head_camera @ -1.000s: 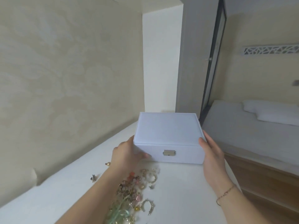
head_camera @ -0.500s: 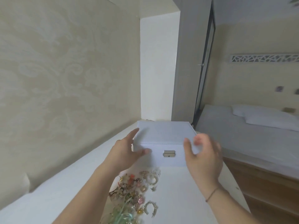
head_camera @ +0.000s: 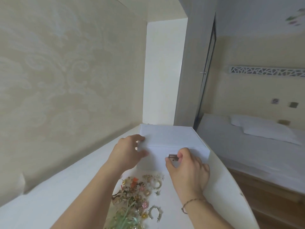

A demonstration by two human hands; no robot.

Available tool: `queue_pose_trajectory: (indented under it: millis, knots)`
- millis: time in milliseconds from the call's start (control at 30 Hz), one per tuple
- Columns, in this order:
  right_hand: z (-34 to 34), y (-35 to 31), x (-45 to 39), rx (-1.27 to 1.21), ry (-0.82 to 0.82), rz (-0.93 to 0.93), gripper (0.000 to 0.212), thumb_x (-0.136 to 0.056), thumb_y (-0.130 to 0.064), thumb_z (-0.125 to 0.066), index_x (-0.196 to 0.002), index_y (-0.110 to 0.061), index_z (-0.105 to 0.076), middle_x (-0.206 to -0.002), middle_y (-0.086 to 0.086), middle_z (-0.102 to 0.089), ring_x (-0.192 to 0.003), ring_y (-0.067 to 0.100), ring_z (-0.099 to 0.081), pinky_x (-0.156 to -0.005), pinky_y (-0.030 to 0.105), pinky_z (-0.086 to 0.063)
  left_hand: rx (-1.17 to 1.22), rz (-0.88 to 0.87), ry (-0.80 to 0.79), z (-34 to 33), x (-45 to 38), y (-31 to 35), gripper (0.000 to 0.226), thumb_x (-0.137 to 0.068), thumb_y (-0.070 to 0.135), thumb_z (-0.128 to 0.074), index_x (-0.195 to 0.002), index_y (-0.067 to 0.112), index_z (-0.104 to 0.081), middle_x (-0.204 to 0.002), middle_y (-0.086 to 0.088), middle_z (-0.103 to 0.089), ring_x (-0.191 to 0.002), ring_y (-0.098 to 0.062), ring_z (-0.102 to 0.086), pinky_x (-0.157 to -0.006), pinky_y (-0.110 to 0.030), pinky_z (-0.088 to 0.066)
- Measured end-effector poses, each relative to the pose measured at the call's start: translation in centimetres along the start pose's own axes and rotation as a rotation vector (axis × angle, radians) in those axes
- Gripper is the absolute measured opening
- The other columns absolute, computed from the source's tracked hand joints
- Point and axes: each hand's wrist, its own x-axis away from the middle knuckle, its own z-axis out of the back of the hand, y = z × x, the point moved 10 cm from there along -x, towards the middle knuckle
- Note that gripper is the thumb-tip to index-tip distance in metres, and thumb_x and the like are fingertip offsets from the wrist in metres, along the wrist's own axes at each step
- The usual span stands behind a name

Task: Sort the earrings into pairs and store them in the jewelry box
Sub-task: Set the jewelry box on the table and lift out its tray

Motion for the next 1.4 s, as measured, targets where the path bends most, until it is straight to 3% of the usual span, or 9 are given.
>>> queue_pose_trajectory:
  millis: [533, 733, 800, 933, 1000, 1100, 1200, 1300, 1400]
  knots:
    - [-0.1, 0.3, 0.5, -0.040, -0.073, -0.094, 0.041, -0.068, -0.045, -0.076, -0.086, -0.022, -0.048, -0.061, -0.007, -0.061, -0.052, 0.024, -0.059, -0.055, 0.029, -0.043, -0.083, 0.084, 0.050, 1.4, 0.7, 1.3, 0.047, -0.088, 0.025, -0.067, -0.133, 0.028, -0.057, -0.125, -0.003, -0.063, -0.118, -0.022, -0.056, -0.097, -0.032, -0.046]
    - [0.7, -0.2, 0.8, -0.028, -0.187, -0.058, 0.037, -0.079, -0.058, -0.061, -0.098, -0.030, -0.048, -0.076, -0.011, -0.066, -0.067, 0.018, -0.064, -0.058, 0.026, -0.045, 0.019, 0.069, 0.208, 4.4, 1.2, 2.9, 0.028, -0.092, 0.028, -0.061, -0.120, 0.026, -0.065, -0.098, 0.000, -0.073, -0.100, -0.022, -0.063, -0.087, -0.034, -0.051]
    - [1.0, 0.6, 0.4, -0.012, -0.239, -0.069, 0.037, -0.082, -0.068, -0.047, -0.097, -0.034, -0.049, -0.086, -0.016, -0.065, -0.080, 0.015, -0.064, -0.060, 0.025, -0.040, 0.166, 0.074, 0.254, 5.0, 1.5, 2.9, 0.023, -0.090, 0.030, -0.064, -0.112, 0.025, -0.064, -0.079, 0.006, -0.071, -0.086, -0.012, -0.065, -0.078, -0.032, -0.052]
    - [2.8, 5.4, -1.4, -0.174, -0.105, -0.252, 0.023, -0.081, -0.049, -0.065, -0.097, -0.033, -0.063, -0.108, -0.005, -0.058, -0.104, 0.024, -0.050, -0.067, 0.027, -0.030, 0.710, 0.090, 0.244, 4.3, 1.3, 2.4, 0.044, -0.083, 0.021, -0.075, -0.123, 0.023, -0.056, -0.098, 0.008, -0.072, -0.094, -0.008, -0.069, -0.074, -0.021, -0.050]
    - [1.1, 7.2, -1.4, -0.333, -0.193, -0.326, 0.015, -0.083, -0.038, -0.068, -0.096, -0.030, -0.065, -0.116, 0.001, -0.052, -0.113, 0.024, -0.045, -0.075, 0.025, -0.029, 0.872, 0.048, 0.213, 3.8, 1.0, 2.9, 0.050, -0.081, 0.007, -0.075, -0.123, 0.023, -0.053, -0.100, 0.010, -0.072, -0.090, 0.002, -0.068, -0.069, -0.010, -0.048]
    - [-1.5, 7.6, -0.9, -0.516, -0.380, -0.378, 0.009, -0.088, -0.035, -0.064, -0.084, -0.027, -0.062, -0.101, -0.002, -0.060, -0.103, 0.018, -0.051, -0.068, 0.023, -0.034, 0.875, -0.020, 0.216, 3.7, 1.0, 3.0, 0.052, -0.079, -0.006, -0.072, -0.117, 0.023, -0.051, -0.091, 0.015, -0.073, -0.089, 0.006, -0.066, -0.073, -0.009, -0.050]
    - [-0.7, 7.9, -1.5, -0.471, -0.365, -0.381, 0.021, -0.090, -0.039, -0.060, -0.077, -0.022, -0.062, -0.083, -0.004, -0.063, -0.081, 0.016, -0.052, -0.060, 0.024, -0.034, 0.839, -0.084, 0.201, 3.9, 1.1, 3.1, 0.045, -0.080, -0.005, -0.072, -0.109, 0.023, -0.053, -0.103, 0.008, -0.071, -0.103, -0.001, -0.065, -0.099, -0.030, -0.048]
    - [1.7, 9.2, -2.3, -0.264, -0.308, -0.388, 0.054, -0.094, -0.038, -0.053, -0.051, -0.007, -0.049, -0.048, 0.004, -0.051, -0.054, 0.016, -0.047, -0.050, 0.022, -0.030, 0.753, -0.139, 0.175, 4.2, 1.1, 3.4, 0.038, -0.074, 0.015, -0.074, -0.101, 0.038, -0.061, -0.113, 0.018, -0.067, -0.112, 0.001, -0.059, -0.105, -0.042, -0.042]
    - [2.1, 10.9, -2.3, -0.160, -0.382, -0.439, 0.057, -0.090, -0.036, -0.055, -0.046, -0.001, -0.048, -0.040, 0.007, -0.049, -0.052, 0.023, -0.053, -0.047, 0.026, -0.033, 0.644, -0.162, 0.102, 4.3, 0.6, 3.6, 0.048, -0.075, 0.029, -0.069, -0.113, 0.056, -0.057, -0.128, 0.033, -0.053, -0.124, 0.010, -0.044, -0.111, -0.039, -0.036]
